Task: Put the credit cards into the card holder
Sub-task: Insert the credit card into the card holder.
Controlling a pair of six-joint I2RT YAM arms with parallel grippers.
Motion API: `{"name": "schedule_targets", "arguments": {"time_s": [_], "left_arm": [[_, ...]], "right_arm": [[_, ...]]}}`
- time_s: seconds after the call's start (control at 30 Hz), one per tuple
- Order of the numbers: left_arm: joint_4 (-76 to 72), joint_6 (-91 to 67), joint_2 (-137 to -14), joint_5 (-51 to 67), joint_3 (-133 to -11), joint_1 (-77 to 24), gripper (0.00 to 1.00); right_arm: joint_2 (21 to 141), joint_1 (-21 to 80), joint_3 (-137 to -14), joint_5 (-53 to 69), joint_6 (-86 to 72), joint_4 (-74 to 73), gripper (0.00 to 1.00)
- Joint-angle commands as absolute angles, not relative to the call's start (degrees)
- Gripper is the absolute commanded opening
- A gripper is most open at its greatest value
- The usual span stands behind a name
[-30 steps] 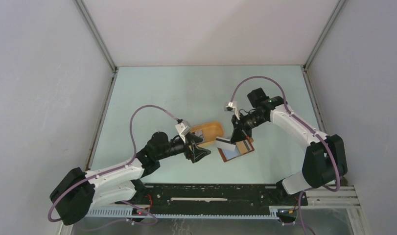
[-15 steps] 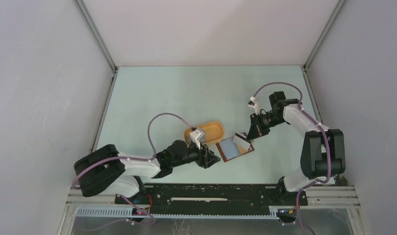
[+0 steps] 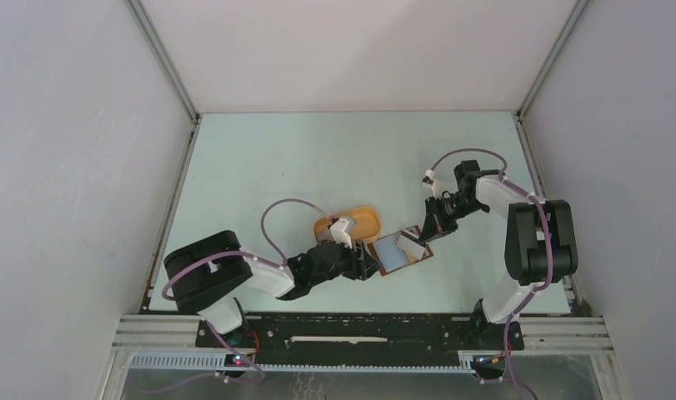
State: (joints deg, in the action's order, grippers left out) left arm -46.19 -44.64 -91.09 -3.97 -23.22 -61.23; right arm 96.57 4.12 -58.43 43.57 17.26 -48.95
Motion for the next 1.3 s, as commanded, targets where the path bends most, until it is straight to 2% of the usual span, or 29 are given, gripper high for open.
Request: {"name": "schedule_targets", "arguments": {"time_s": [0.0, 0.6, 1.27], "left_arm": [[-48.3, -49.6, -93.3, -6.2, -26.7, -61.4, 0.55], [-42.9, -58.2, -100.6, -5.7, -30.1, -60.5, 0.40], [-42.2, -61.8, -103.1, -4.7, -29.5, -58.9, 0.35]], "right_arm": [[97.7, 3.3, -58.5, 43.7, 15.5, -47.5, 0.00], [103.8, 2.9, -60.5, 49.0, 18.3, -49.2, 0.00], [108.3, 4.6, -64.1, 54.9, 24.5, -50.2, 0.00]]}}
